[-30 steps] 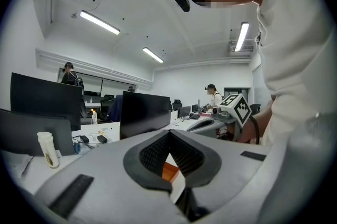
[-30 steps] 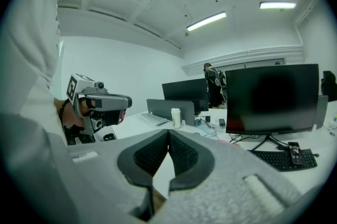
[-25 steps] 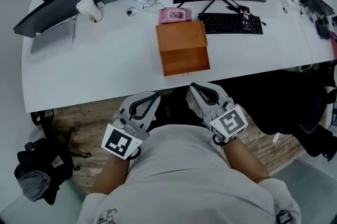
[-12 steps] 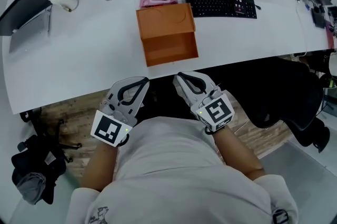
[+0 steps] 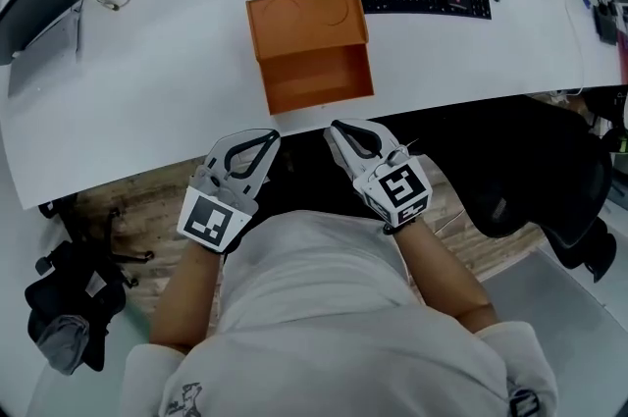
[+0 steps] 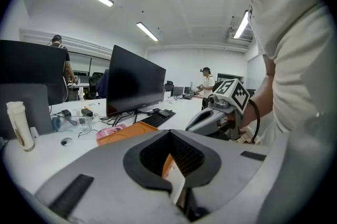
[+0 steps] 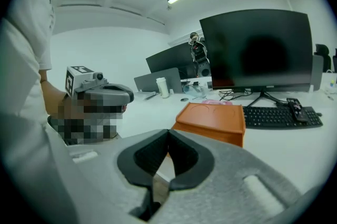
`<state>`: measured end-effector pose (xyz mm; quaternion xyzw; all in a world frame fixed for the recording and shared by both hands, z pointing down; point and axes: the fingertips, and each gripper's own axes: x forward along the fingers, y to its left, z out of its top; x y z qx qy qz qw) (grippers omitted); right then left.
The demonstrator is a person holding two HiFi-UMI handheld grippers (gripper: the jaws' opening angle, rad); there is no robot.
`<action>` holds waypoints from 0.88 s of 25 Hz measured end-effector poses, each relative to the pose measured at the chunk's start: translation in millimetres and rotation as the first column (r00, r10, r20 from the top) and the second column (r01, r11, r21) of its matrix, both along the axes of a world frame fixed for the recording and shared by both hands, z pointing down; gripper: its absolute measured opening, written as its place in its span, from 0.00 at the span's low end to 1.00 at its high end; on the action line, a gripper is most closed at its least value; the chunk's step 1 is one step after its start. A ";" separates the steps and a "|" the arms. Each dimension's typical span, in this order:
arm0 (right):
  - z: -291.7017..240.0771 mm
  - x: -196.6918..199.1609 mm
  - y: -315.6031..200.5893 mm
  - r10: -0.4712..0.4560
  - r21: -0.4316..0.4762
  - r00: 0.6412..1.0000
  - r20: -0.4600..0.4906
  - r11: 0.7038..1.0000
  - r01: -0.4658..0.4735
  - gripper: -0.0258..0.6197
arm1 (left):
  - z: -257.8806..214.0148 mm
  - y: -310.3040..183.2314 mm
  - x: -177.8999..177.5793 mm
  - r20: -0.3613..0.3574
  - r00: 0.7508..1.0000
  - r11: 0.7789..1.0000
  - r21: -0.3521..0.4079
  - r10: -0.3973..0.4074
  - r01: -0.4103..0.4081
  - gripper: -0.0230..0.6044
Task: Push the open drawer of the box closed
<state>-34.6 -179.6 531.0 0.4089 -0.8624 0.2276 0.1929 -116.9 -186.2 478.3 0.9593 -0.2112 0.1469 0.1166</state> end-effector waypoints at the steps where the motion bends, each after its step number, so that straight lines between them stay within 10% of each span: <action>1: 5.6 0.6 -0.3 0.000 -0.008 1.000 -0.002 1.000 0.000 0.04 | 5.9 -1.4 0.7 0.003 1.000 1.000 -0.006 -0.003 0.003 0.03; 22: 103.8 13.6 -3.7 0.045 -0.192 0.999 0.007 0.980 -0.042 0.12 | 90.3 -15.4 15.5 0.062 0.998 0.999 -0.052 -0.001 0.004 0.03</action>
